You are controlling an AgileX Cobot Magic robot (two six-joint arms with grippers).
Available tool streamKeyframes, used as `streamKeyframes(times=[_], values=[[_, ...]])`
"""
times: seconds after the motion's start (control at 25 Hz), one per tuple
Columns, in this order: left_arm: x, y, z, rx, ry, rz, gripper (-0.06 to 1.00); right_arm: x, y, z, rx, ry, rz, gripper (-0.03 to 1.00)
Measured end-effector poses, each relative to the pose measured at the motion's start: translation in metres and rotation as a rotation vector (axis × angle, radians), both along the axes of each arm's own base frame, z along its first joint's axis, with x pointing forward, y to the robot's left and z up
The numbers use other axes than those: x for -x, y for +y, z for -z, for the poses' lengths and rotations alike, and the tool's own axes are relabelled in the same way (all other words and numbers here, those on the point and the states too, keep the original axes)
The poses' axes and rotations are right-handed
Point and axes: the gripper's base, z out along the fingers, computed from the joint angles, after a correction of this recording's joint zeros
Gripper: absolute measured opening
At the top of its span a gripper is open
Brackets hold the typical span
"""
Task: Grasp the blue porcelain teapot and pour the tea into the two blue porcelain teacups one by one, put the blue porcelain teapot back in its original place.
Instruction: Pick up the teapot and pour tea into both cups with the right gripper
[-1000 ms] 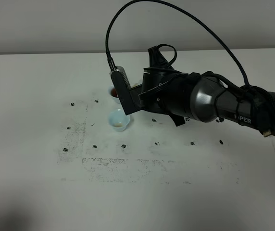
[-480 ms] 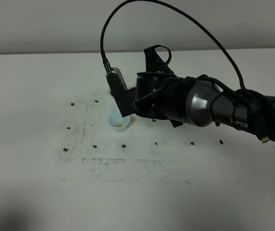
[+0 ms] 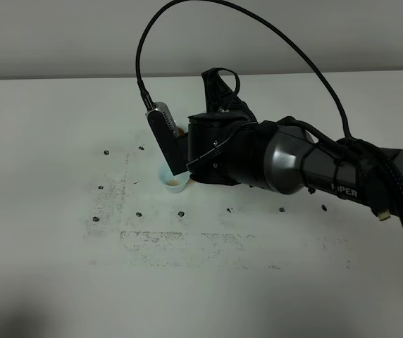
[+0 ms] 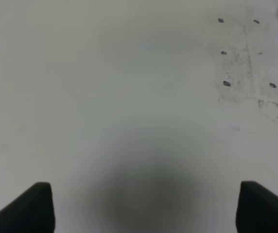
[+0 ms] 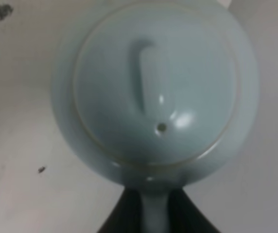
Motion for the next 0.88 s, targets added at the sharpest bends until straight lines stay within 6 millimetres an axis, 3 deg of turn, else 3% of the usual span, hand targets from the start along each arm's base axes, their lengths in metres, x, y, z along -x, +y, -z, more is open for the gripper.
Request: streamKeyframes(times=[0.88], values=[[0.0000, 0.0000, 0.0000, 0.000, 0.000, 0.000, 0.72, 0.0002, -0.0007, -0.0022, 0.031, -0.024, 0.005, 0.05]])
